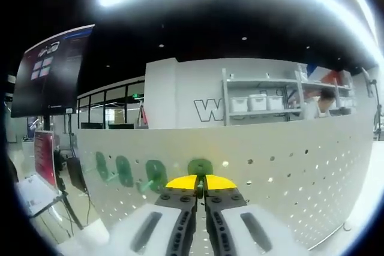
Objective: Insert the hook assembly into the mounting plate slot until the hook locks in place.
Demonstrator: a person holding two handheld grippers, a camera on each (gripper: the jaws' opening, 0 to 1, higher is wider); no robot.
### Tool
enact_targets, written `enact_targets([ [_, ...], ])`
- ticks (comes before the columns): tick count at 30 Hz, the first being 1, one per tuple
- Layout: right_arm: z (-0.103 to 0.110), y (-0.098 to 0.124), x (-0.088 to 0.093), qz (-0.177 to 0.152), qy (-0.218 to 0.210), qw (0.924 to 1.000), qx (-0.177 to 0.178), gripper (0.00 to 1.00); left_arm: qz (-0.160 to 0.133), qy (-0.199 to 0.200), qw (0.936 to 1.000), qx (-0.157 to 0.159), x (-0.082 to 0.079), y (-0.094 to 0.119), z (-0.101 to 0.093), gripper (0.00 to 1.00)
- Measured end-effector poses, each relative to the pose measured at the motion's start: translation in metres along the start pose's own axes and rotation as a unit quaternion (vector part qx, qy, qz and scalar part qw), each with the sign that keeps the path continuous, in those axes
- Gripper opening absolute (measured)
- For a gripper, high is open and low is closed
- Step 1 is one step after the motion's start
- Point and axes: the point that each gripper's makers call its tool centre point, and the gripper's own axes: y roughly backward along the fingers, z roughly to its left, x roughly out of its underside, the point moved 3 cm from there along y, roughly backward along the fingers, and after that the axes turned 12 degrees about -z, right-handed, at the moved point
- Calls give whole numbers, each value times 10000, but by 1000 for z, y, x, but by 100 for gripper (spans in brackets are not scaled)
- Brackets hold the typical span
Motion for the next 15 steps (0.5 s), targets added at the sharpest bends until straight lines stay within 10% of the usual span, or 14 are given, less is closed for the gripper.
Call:
enact_targets([
  [15,1,1,0,321,3,9994,-93,5,-39,74,10000,-41,-1,1,2,96],
])
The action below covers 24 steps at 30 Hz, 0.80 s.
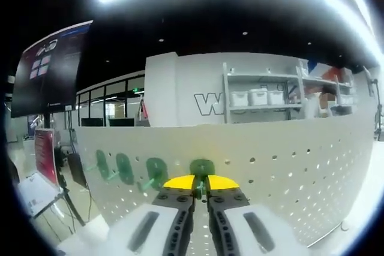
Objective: Insert the hook assembly into the mounting plate slot until the hook locks in place.
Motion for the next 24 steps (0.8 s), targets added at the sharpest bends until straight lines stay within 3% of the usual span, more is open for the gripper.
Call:
enact_targets([
  [5,-2,3,-9,-61,-201,9998,9,18,-19,52,10000,-39,0,1,1,96],
  [8,-8,6,-25,-256,-339,9991,-14,23,-36,104,9999,-77,-1,1,3,97],
  [11,-20,11,-32,-271,111,9995,-85,29,-91,201,9997,-88,-2,2,4,98],
  [14,-38,22,-25,-86,-3,10000,-30,40,-109,217,9997,-83,-3,2,4,98],
  [18,-65,49,-4,283,47,9996,0,44,-78,161,9998,-49,-2,1,2,98],
  [21,-85,70,13,529,28,9986,81,57,-38,168,9998,-21,0,1,1,98],
  [24,-109,95,24,672,-427,9961,385,71,35,131,9999,53,1,0,-2,98],
])
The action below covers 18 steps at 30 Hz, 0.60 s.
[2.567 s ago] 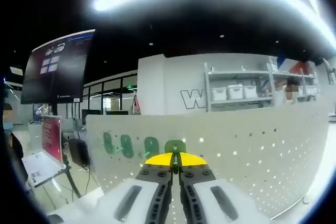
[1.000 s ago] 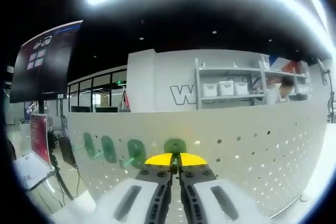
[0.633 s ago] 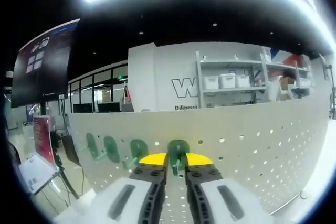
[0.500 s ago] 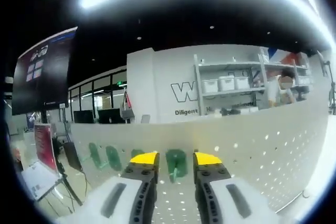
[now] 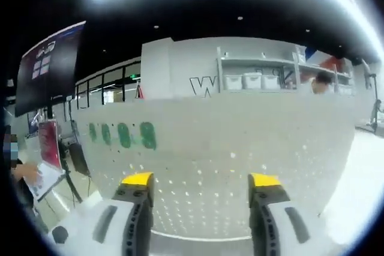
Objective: Insert the hook assembly into the mounting plate slot until the hook locks in place.
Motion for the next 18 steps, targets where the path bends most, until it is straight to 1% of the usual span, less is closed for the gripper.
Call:
enact_targets([
  [2,-12,10,1,4,92,10000,22,81,25,-41,10000,40,1,0,-2,98],
  [5,-23,25,5,103,299,9995,-5,87,47,-84,9999,64,1,0,-3,98],
  [7,-33,40,8,196,484,9986,-6,91,10,-19,10000,52,0,0,-2,97],
  [8,-39,51,9,192,624,9979,52,94,-47,39,10000,37,-2,-1,0,98],
  [10,-46,66,9,147,788,9967,84,100,-47,72,10000,35,-2,0,0,99],
  [12,-49,85,17,261,866,9959,-29,100,-12,67,10000,47,0,0,-1,99],
  [13,-50,96,23,368,1015,9941,-129,100,-7,48,10000,63,0,-1,-2,99],
  [15,-53,113,34,486,1176,9917,-187,100,25,30,9999,99,1,-1,-4,99],
  [17,-55,128,45,604,1137,9914,-214,100,40,14,9999,112,1,-1,-4,99],
  [18,-55,133,49,599,1023,9926,-249,100,34,23,9999,119,1,-1,-5,99],
])
